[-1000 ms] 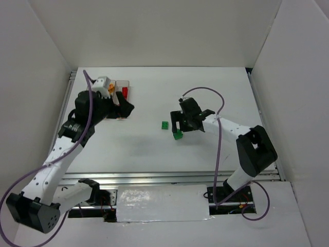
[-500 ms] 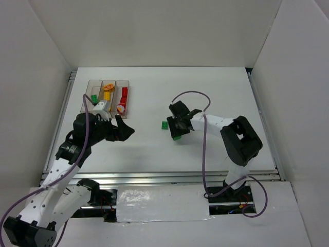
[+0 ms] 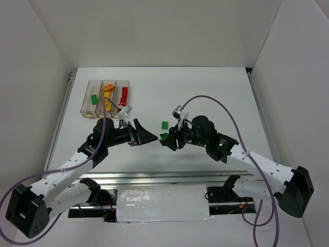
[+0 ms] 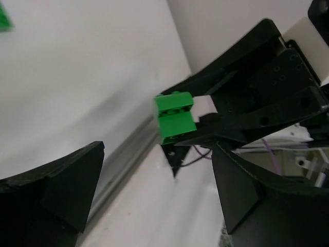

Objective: Sort the legos into containers by color

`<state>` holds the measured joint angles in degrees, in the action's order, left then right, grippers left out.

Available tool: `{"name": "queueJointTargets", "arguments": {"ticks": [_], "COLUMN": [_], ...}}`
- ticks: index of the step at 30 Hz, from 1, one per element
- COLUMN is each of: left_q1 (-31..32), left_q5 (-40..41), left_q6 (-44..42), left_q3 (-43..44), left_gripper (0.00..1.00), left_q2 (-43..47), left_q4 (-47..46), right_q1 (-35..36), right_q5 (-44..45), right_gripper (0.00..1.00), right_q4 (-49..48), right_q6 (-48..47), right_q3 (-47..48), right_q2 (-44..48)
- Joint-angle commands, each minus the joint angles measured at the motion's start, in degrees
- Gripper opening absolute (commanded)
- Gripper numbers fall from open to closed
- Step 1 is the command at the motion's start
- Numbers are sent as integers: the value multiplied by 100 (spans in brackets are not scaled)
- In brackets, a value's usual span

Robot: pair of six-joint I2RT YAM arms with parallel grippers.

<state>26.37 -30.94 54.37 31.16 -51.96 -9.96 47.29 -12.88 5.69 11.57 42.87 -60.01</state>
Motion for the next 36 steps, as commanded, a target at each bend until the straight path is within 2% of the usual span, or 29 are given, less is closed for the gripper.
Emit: {"name": "queueJointTargets", "arguments": {"ticks": [1, 6, 9, 12, 13, 16, 17, 20, 21, 22, 23, 26, 29, 30, 36], "left_q1": [640, 1177, 1379, 1529, 1546, 1564, 1573, 1573, 1573, 1573, 1573, 1573, 1573, 1573, 1573], "left_q5": [-97, 149, 167, 228, 246, 255, 316, 404, 422, 422, 387, 308, 255, 307, 763], "left_q6": [680, 724, 707, 628, 628, 566, 523, 426, 417, 434, 443, 496, 513, 522, 426], "left_q3": [285, 532, 619, 707, 699, 725, 769, 865, 883, 901, 918, 927, 919, 910, 1006], "left_gripper": [98, 96, 88, 72, 59, 44, 44, 48, 54, 64, 66, 71, 79, 88, 91], "left_q2": [-366, -832, -1095, -1333, -1377, -1501, -1544, -1623, -1641, -1659, -1676, -1650, -1493, -1448, -957], "left_q4": [-1377, -1675, -1790, -1720, -1772, -1695, -1633, -1475, -1465, -1483, -1587, -1720, -1817, -1782, -1134], "right_q1": [52, 88, 96, 105, 105, 96, 88, 105, 105, 114, 114, 114, 114, 114, 114], "right_q5": [-346, -320, -364, -364, -355, -311, -337, -443, -469, -539, -548, -400, -302, -302, -241], "right_gripper": [0, 0, 2, 4, 5, 6, 8, 9, 10, 10, 10, 0, 0, 0, 0], "right_q4": [-534, -464, -403, -367, -359, -323, -315, -358, -376, -385, -376, -376, -341, -323, -437], "right_q6": [-156, -173, -182, -208, -217, -217, -217, -199, -199, -217, -226, -226, -252, -278, -445], "right_q3": [-139, -130, -139, -165, -174, -200, -218, -270, -279, -279, -271, -279, -306, -314, -587], "right_q2": [173, 560, 727, 876, 929, 1008, 1026, 1079, 1088, 1062, 1053, 974, 921, 929, 1219]}}
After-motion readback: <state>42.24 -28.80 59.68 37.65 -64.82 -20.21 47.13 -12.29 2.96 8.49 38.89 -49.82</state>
